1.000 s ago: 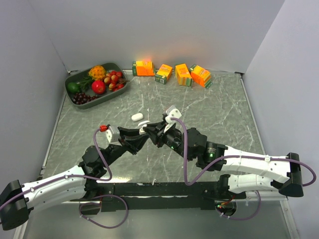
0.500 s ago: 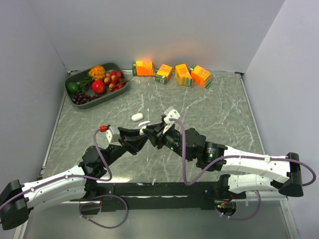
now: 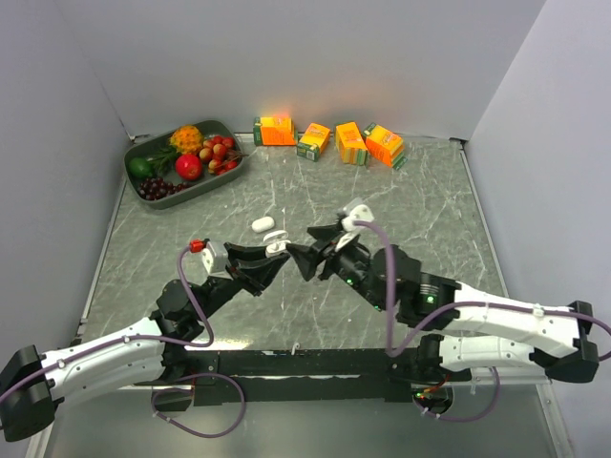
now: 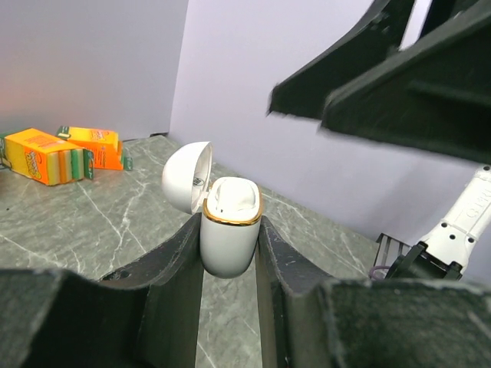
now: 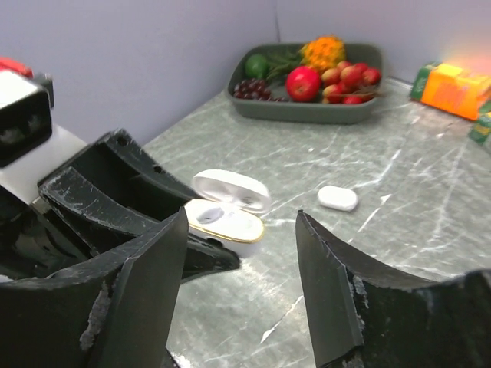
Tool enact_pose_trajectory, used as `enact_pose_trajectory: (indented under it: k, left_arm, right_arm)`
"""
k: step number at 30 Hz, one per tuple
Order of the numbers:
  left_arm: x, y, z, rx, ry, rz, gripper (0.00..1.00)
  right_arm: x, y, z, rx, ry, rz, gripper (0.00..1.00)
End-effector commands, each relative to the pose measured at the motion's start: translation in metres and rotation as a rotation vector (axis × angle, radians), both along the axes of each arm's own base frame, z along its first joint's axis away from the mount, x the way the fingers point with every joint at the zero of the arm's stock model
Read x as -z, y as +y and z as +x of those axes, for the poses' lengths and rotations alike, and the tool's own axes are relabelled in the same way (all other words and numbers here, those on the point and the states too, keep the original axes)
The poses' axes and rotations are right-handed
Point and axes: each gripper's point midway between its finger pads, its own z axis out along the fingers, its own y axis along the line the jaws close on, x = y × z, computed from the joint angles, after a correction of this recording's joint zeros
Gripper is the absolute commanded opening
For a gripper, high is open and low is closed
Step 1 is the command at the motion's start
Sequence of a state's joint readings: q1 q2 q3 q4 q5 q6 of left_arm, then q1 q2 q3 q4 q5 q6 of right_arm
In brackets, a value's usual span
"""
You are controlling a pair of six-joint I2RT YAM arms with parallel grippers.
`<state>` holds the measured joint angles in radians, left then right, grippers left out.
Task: Insert the wireless bluetooth earbuds into the charging case
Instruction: Place the earbud in the charging case, then pick up the earbud from the center of the board.
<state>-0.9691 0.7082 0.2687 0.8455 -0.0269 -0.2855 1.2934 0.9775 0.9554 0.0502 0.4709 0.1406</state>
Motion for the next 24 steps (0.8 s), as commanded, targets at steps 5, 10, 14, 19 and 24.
enact_pose_trajectory:
  k: [5, 10, 14, 19, 24]
  left_arm:
    - [-0.01, 0.023, 0.006, -0.098, -0.004, -0.027, 0.01]
    - [0.002, 0.05, 0.012, -0.209, 0.042, -0.006, 0.01]
    - [0.004, 0.07, 0.014, -0.284, 0.062, 0.005, 0.01]
    - [-0.003, 0.091, 0.016, -0.361, 0.061, -0.02, 0.01]
    - [-0.009, 0.095, 0.015, -0.372, 0.055, -0.011, 0.01]
  right_arm:
    - [0.018, -0.069, 0.009, 0.18, 0.145, -0.042, 0.68]
    - [0.14, -0.068, -0.02, 0.073, 0.53, -0.226, 0.68]
    - [0.198, -0.055, -0.054, 0.014, 0.812, -0.271, 0.66]
    - [0.217, -0.042, -0.068, -0.015, 0.913, -0.312, 0.66]
    - [0.23, -0.025, -0.087, -0.091, 1.009, -0.403, 0.66]
